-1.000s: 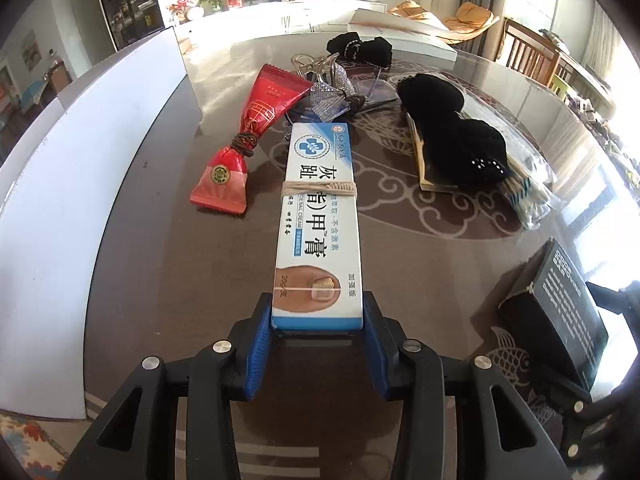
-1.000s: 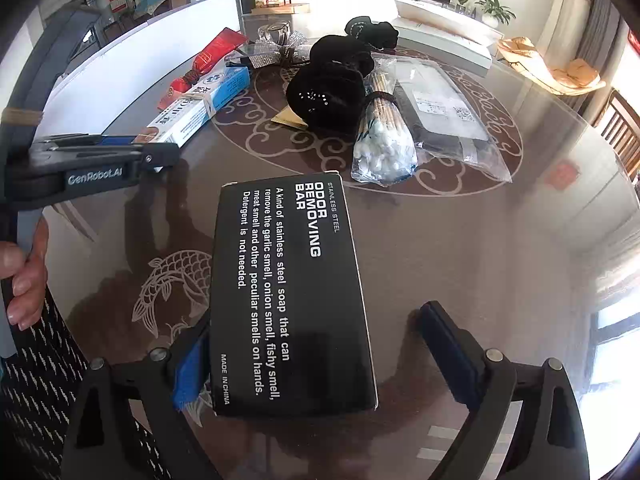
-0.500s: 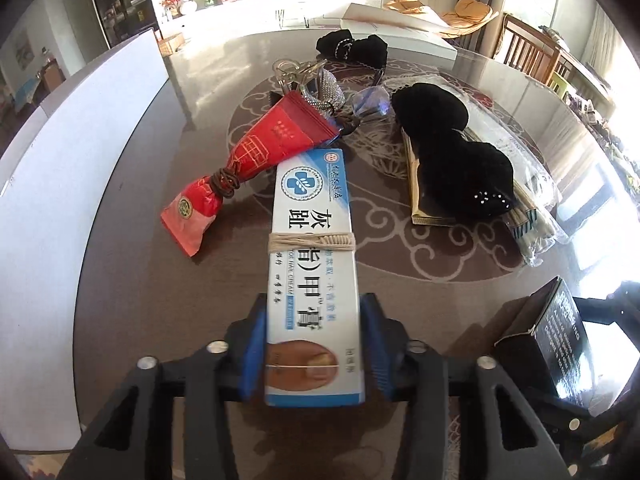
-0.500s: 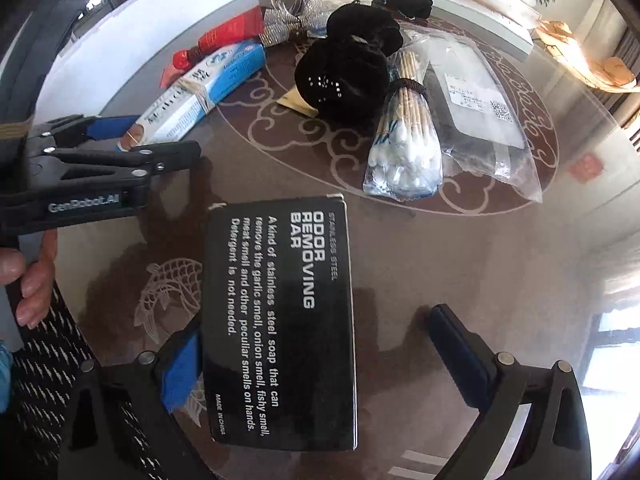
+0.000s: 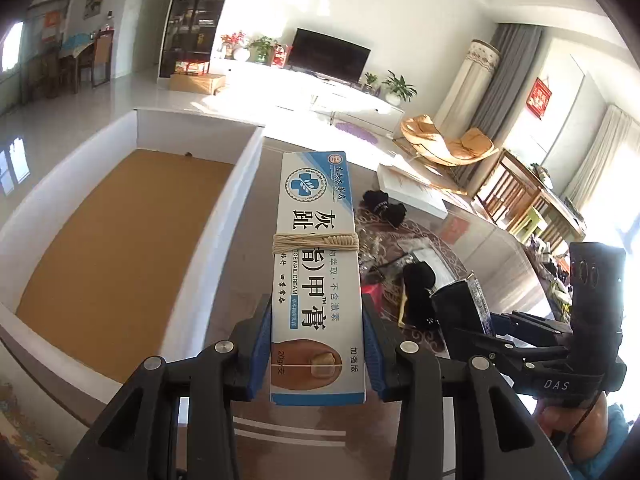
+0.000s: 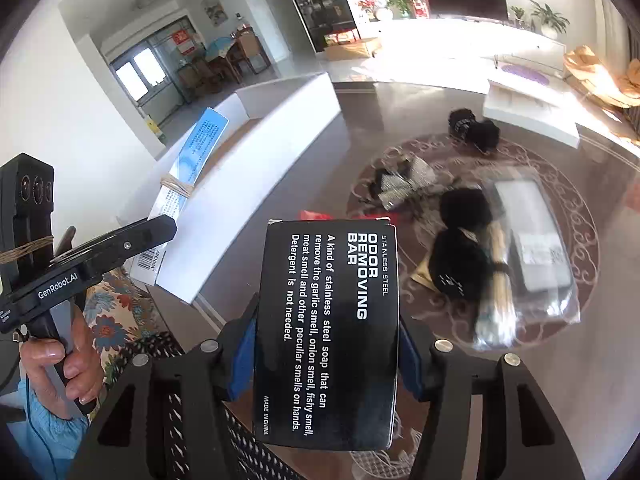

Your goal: Organize objects

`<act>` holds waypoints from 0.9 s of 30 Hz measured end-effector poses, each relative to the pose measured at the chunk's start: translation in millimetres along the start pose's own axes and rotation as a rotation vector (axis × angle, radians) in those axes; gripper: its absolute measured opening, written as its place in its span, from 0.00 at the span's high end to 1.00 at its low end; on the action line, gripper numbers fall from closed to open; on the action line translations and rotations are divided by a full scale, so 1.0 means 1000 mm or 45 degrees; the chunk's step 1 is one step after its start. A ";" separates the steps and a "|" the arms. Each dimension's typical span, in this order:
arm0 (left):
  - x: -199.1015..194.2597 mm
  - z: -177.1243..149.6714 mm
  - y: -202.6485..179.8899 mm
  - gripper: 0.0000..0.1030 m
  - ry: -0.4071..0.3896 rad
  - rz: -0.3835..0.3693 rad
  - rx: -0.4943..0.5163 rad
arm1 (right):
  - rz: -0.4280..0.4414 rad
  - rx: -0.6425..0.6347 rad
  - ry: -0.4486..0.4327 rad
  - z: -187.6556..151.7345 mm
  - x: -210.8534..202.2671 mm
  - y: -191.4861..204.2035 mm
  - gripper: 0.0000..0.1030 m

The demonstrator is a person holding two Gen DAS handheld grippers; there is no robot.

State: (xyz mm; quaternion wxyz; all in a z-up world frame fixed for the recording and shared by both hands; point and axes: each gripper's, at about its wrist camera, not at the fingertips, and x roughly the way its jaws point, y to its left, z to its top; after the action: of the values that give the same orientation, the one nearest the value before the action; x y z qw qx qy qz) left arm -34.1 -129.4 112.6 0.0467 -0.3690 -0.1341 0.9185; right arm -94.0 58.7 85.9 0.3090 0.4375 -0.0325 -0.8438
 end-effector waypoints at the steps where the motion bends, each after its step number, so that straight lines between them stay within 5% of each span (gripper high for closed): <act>1: 0.000 0.015 0.017 0.61 -0.021 0.071 -0.021 | 0.045 -0.026 -0.026 0.017 0.008 0.019 0.43; 5: 0.009 0.045 0.096 0.61 0.000 0.305 -0.117 | 0.187 -0.104 -0.072 0.075 0.056 0.099 0.43; 9: 0.035 0.042 0.163 0.60 0.110 0.486 -0.211 | 0.246 -0.128 -0.016 0.097 0.123 0.156 0.42; 12: 0.057 0.033 0.187 0.60 0.229 0.584 -0.236 | 0.283 -0.092 0.060 0.096 0.167 0.172 0.28; 15: 0.045 0.023 0.179 0.60 0.207 0.623 -0.186 | 0.251 -0.087 0.020 0.085 0.164 0.167 0.24; 18: 0.028 0.015 0.143 0.52 0.136 0.553 -0.098 | 0.157 -0.130 -0.078 0.066 0.134 0.142 0.07; 21: 0.007 -0.006 0.087 0.38 0.098 0.378 0.038 | -0.040 -0.212 -0.155 0.030 0.099 0.103 0.01; 24: 0.014 -0.034 0.013 0.17 0.151 0.132 0.209 | -0.248 -0.243 -0.144 -0.017 0.074 0.051 0.00; 27: 0.052 -0.070 -0.046 0.13 0.298 -0.037 0.307 | -0.409 -0.187 -0.101 -0.065 0.047 -0.003 0.00</act>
State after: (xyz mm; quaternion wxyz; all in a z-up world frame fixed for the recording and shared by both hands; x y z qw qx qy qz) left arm -23.7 -60.8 42.6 0.1193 -0.4632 -0.0220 0.8779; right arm -66.5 48.8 11.2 0.1999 0.3795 0.0873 -0.8991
